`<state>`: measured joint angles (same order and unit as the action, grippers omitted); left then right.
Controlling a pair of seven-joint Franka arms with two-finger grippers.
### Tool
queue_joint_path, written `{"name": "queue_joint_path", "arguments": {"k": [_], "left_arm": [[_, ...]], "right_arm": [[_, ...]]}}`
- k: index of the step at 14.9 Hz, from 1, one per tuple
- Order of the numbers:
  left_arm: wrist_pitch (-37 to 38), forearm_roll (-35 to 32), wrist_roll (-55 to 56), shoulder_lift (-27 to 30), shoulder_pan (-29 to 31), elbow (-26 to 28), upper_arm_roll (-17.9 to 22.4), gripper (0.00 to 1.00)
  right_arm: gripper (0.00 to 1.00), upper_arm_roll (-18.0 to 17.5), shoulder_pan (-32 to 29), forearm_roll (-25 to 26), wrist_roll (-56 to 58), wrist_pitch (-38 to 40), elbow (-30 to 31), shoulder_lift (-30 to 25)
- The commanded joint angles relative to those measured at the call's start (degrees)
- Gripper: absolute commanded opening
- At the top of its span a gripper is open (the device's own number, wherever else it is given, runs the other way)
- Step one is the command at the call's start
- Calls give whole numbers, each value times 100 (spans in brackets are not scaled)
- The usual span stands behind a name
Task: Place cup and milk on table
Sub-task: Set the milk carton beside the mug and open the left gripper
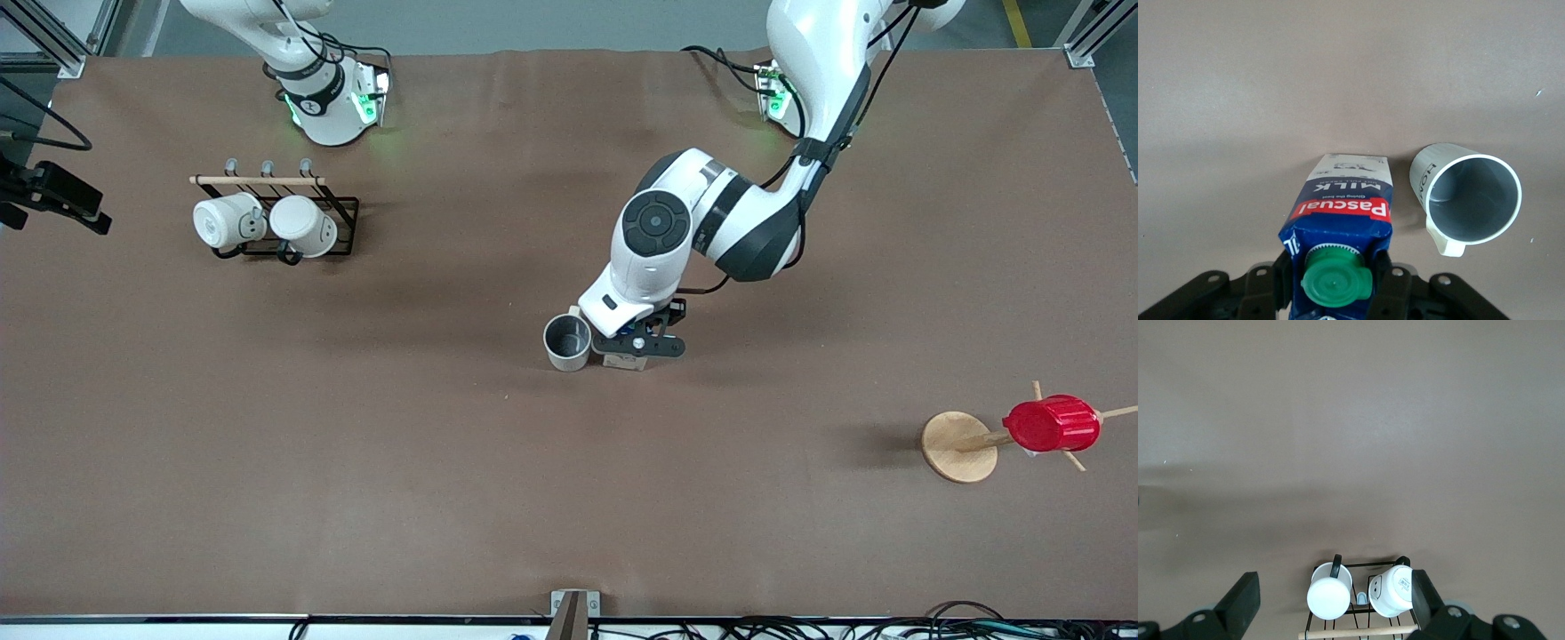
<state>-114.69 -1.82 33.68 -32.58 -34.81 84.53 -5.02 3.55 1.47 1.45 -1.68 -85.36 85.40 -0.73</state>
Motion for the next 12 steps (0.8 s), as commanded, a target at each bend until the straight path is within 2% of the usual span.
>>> {"name": "queue_joint_path", "arguments": {"k": [1, 4, 7, 12], "left_arm": [[34, 15, 7, 6, -17, -121, 45, 100], [34, 32, 60, 156, 36, -121, 45, 100], [104, -11, 7, 629, 88, -68, 115, 100], [201, -11, -124, 1472, 913, 230, 63, 100]], "right_arm": [[100, -48, -77, -118, 71, 54, -23, 2], [100, -48, -77, -118, 71, 54, -23, 2], [100, -48, -77, -127, 71, 54, -23, 2], [100, -48, -77, -136, 54, 54, -23, 2]]}}
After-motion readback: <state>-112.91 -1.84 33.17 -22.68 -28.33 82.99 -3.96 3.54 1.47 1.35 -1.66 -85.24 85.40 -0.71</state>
